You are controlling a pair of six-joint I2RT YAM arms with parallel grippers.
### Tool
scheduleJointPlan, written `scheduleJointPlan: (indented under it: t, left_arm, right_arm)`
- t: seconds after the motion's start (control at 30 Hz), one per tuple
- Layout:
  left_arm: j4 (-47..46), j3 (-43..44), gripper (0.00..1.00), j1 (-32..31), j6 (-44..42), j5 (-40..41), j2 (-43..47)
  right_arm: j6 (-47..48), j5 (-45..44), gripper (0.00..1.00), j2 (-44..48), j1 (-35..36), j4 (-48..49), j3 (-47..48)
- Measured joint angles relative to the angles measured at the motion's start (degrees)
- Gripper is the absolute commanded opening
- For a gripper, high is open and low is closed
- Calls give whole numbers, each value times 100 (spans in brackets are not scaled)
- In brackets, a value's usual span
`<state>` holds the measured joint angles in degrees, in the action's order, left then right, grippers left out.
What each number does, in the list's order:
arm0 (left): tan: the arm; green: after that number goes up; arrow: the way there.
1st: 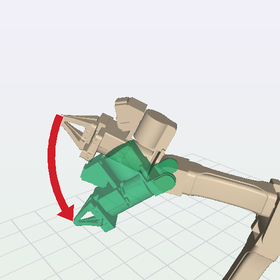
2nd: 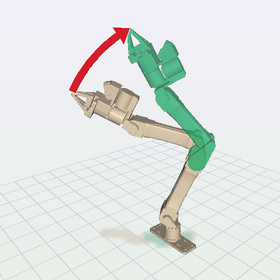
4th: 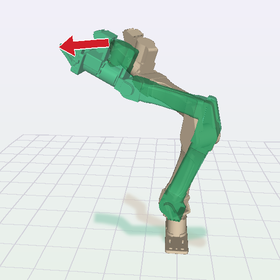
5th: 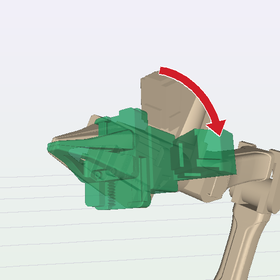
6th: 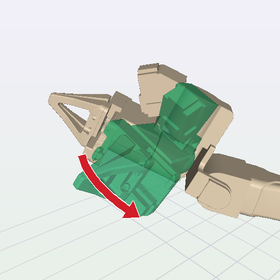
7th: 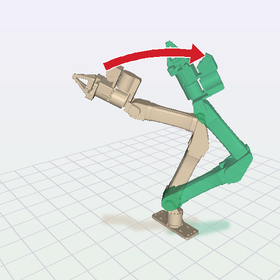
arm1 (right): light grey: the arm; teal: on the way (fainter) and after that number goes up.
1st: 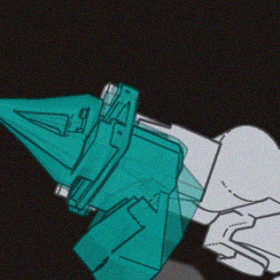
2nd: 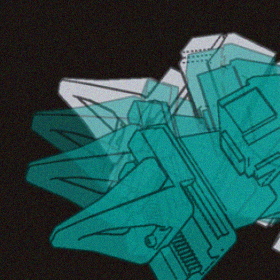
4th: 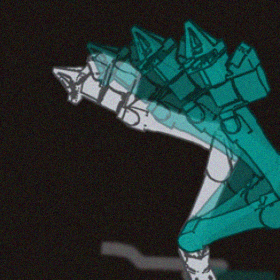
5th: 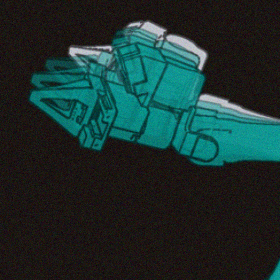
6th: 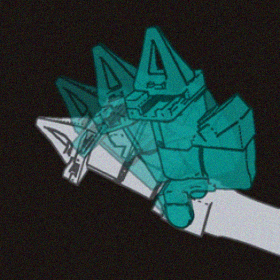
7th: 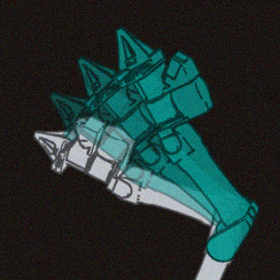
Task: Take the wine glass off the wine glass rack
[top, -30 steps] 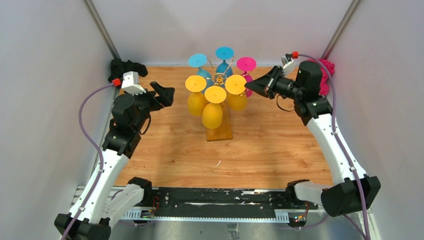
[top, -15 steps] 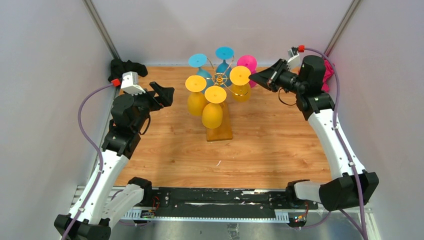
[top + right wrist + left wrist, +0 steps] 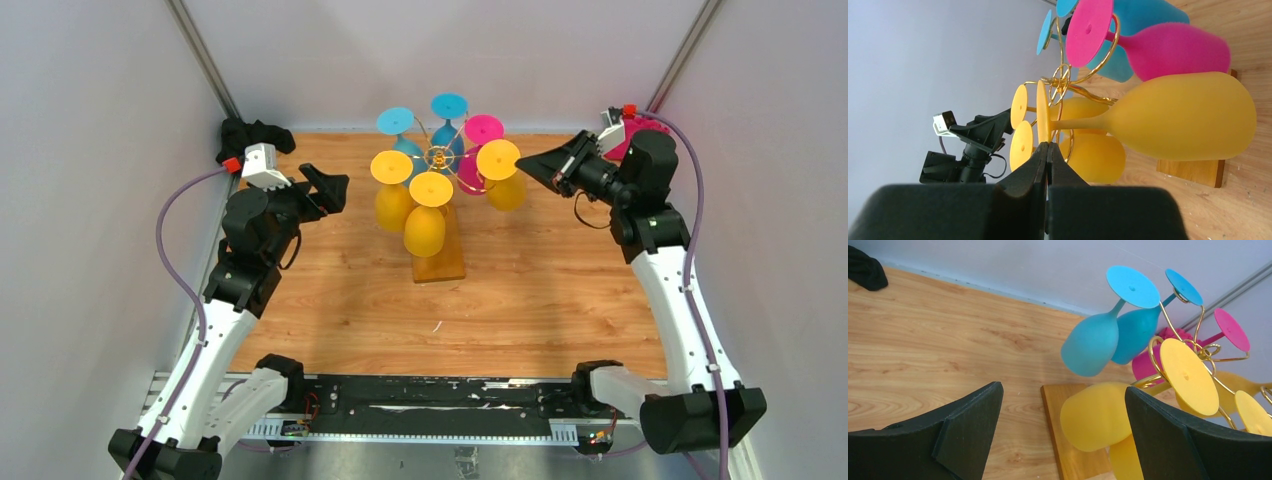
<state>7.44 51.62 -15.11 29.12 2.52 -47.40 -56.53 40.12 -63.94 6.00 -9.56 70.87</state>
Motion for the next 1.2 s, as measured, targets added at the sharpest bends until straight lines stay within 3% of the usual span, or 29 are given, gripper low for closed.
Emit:
scheduleJointPlan:
  t: [0.27, 0.47, 0.6, 0.73, 0.83, 1.07, 1.2]
  left_arm:
    - [0, 2, 98, 0, 9, -55, 0]
    - [0, 2, 96, 0, 68, -131, -9]
    - [131, 133, 95, 0, 55, -184, -92]
    - [396, 647, 95, 0, -44, -142, -223]
    - [455, 1172, 95, 0, -63, -315, -275]
    - [511, 2426, 99, 0, -201, -1182, -444]
    - [-72, 2542, 100, 0, -57, -2315, -540]
  right_arm:
    - [-46, 70, 0, 435, -17, -175, -363]
    - [334, -326, 0, 1067, -96, -1108, -302]
    - [861, -903, 0, 1375, -120, -1950, 286]
    - [1447, -1596, 0, 1421, -127, -2815, 1451]
    - [1611, -1641, 0, 1340, -127, -3008, 2159]
    - [1488, -1001, 0, 1180, -127, -2481, 3147]
    - [306, -2, 0, 1010, -127, -457, 2533]
